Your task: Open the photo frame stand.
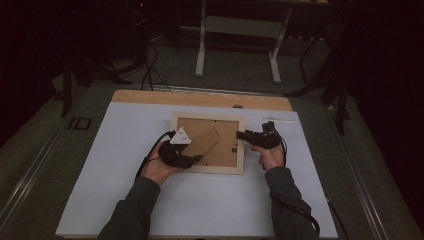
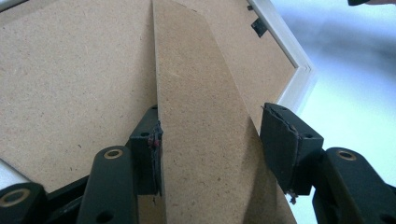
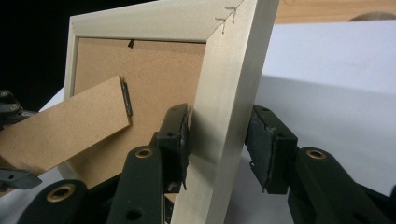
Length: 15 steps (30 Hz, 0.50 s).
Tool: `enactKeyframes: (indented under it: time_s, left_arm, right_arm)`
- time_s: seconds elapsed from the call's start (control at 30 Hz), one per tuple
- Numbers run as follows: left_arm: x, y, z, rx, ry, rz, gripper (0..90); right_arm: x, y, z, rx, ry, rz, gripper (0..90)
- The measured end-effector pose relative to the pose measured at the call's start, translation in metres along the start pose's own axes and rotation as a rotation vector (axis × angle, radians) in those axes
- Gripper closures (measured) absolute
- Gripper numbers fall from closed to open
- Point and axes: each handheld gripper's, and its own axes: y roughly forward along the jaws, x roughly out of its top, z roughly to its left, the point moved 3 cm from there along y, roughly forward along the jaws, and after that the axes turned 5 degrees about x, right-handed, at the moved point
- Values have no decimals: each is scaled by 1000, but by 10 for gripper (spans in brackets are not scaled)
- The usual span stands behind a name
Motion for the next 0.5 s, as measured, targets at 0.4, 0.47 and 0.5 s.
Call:
enactKeyframes:
  time_s: [0.4, 0.47, 0.5]
  left_arm:
    - [5, 3, 4, 18, 7, 17, 468]
    - [7, 5, 4, 30, 9, 20, 474]
    - [7, 5, 4, 37, 8, 23, 475]
  right_arm:
    - [6, -4, 4, -30, -25, -33, 606]
    - [8, -6, 6, -41, -34, -42, 609]
    - [9, -7, 6, -45, -36, -46, 611]
